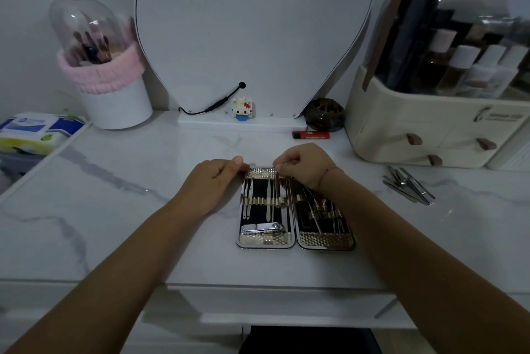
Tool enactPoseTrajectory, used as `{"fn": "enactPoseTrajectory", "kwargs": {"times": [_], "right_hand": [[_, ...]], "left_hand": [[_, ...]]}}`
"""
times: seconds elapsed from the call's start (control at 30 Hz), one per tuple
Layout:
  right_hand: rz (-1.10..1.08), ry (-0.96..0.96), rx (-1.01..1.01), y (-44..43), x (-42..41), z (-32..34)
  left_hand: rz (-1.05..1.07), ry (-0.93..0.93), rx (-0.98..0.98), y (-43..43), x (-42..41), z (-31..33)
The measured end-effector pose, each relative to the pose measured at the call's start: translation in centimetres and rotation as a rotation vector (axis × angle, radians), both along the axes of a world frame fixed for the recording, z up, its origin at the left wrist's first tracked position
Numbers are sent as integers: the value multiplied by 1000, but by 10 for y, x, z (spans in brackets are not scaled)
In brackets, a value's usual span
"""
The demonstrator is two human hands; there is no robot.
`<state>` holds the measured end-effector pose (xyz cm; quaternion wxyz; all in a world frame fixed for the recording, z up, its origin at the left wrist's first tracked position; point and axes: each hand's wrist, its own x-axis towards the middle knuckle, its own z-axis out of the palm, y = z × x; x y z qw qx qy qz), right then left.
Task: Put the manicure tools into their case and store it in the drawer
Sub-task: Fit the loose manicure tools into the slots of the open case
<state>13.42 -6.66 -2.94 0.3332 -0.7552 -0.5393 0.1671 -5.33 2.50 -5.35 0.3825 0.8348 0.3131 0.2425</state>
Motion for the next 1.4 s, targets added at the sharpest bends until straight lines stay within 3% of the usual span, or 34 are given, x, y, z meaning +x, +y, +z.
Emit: {"fn": "enactPoseTrajectory", "kwargs": {"times": [1.03,1.17,1.27,1.4], "right_hand": [[136,-123,84,-32,-1,17],[-156,-153,145,-76,40,29],[-403,-197,69,-116,77,29],[-472,-239,-82,-138,95,17]], "left_hand": [[-2,-2,1,0,0,0],[4,-40,-26,1,1,-3],[10,-35,-23,3,1,-5],[21,-49,-26,1,2,-4]]}}
